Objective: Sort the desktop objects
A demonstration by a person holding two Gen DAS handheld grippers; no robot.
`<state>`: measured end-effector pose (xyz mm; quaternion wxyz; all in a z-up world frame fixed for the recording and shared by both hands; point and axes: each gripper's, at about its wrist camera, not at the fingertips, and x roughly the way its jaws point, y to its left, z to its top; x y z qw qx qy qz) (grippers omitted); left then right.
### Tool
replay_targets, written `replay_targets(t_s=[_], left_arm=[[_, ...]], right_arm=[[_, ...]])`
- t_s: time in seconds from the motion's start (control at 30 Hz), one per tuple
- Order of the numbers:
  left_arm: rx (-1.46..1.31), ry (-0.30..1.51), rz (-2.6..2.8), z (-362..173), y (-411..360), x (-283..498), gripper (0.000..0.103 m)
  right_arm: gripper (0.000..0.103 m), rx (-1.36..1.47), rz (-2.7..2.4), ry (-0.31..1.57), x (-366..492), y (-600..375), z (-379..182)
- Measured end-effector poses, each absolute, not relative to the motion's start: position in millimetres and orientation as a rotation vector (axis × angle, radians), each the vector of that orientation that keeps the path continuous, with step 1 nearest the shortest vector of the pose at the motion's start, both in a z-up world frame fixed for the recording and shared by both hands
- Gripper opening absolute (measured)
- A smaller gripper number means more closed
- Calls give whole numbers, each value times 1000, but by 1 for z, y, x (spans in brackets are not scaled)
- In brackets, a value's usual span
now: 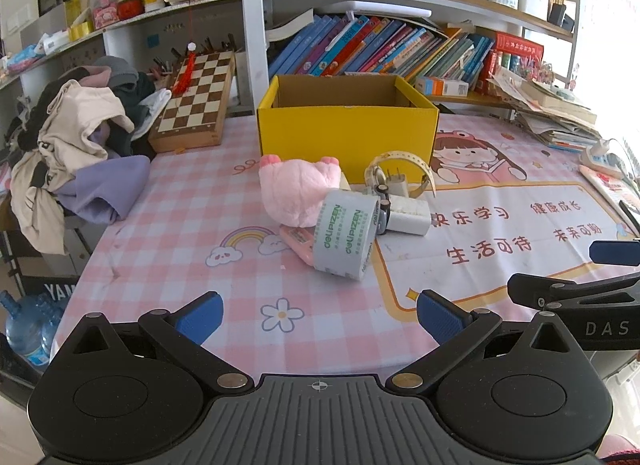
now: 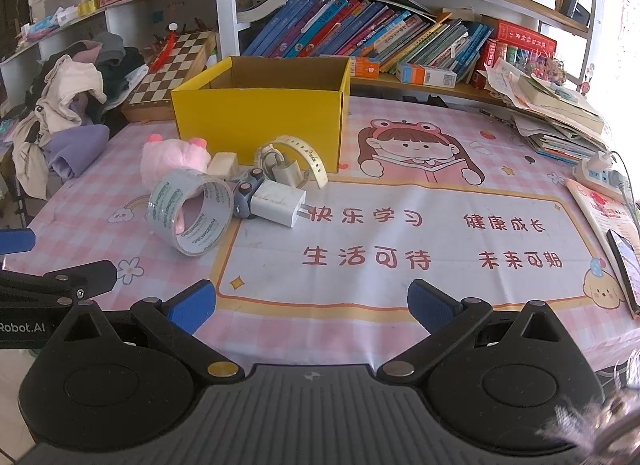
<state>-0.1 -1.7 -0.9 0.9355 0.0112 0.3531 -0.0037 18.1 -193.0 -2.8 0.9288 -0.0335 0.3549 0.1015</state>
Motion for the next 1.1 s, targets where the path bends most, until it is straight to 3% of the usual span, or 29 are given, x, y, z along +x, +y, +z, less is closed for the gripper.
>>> replay_targets(t_s=[1.1], left_arm=[[15,723,-15,0,-6,-5,103]], right_arm=[[103,-68,221,733,17,-195,-2]])
